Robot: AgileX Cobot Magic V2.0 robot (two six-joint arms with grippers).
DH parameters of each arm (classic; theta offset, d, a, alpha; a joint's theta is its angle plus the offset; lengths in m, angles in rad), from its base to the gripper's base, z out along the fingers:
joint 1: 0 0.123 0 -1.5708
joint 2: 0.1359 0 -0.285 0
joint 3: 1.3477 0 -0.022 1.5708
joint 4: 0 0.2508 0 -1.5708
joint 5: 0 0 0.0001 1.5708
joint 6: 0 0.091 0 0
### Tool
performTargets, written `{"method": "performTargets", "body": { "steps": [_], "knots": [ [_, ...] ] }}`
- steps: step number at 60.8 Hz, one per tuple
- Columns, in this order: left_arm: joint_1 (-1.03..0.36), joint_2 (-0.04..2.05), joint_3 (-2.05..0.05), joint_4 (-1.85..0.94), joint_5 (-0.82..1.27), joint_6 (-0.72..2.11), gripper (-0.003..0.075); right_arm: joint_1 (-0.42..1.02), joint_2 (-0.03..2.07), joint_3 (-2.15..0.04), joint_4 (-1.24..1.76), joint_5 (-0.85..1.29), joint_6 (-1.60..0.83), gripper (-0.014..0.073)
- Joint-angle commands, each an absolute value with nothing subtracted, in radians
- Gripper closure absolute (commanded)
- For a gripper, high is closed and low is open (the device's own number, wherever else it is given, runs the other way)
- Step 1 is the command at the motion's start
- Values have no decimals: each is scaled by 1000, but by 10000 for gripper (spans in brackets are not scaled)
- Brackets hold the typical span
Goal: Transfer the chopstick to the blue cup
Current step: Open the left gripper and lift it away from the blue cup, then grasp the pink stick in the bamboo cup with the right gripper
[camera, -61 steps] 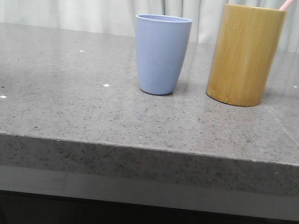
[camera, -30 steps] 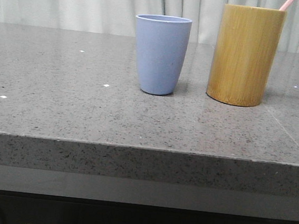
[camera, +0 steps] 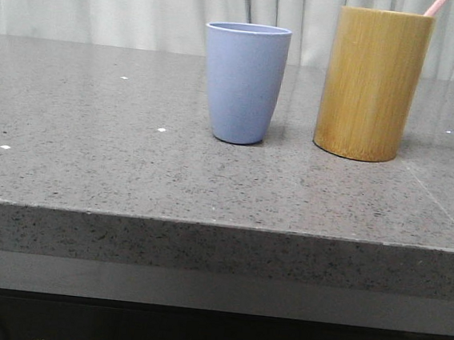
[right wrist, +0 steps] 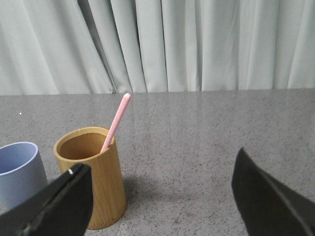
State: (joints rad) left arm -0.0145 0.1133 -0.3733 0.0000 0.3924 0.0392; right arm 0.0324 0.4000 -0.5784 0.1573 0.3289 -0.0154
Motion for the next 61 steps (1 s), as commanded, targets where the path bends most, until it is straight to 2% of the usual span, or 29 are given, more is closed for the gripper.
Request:
{"method": "performTargets", "body": {
  "steps": [1,13,34,52,58,61],
  "knots": [
    [-14,111,-389,-8,296,30,739,26,465,-614,174,220,-21,-1],
    [-14,111,-388,-8,296,30,739,49,632,-626,179,59,-21,-1],
    [-14,111,-388,-8,296,30,739,236,922,-716,225,-144,-21,-1],
    [-14,111,-388,-8,296,30,739,247,1093,-776,249,-267,-21,4],
    [-14,111,-388,-8,296,30,739,247,1133,-807,249,-266,-21,70],
    [-14,111,-388,-8,296,30,739,247,1142,-817,249,-266,-21,152]
  ]
}}
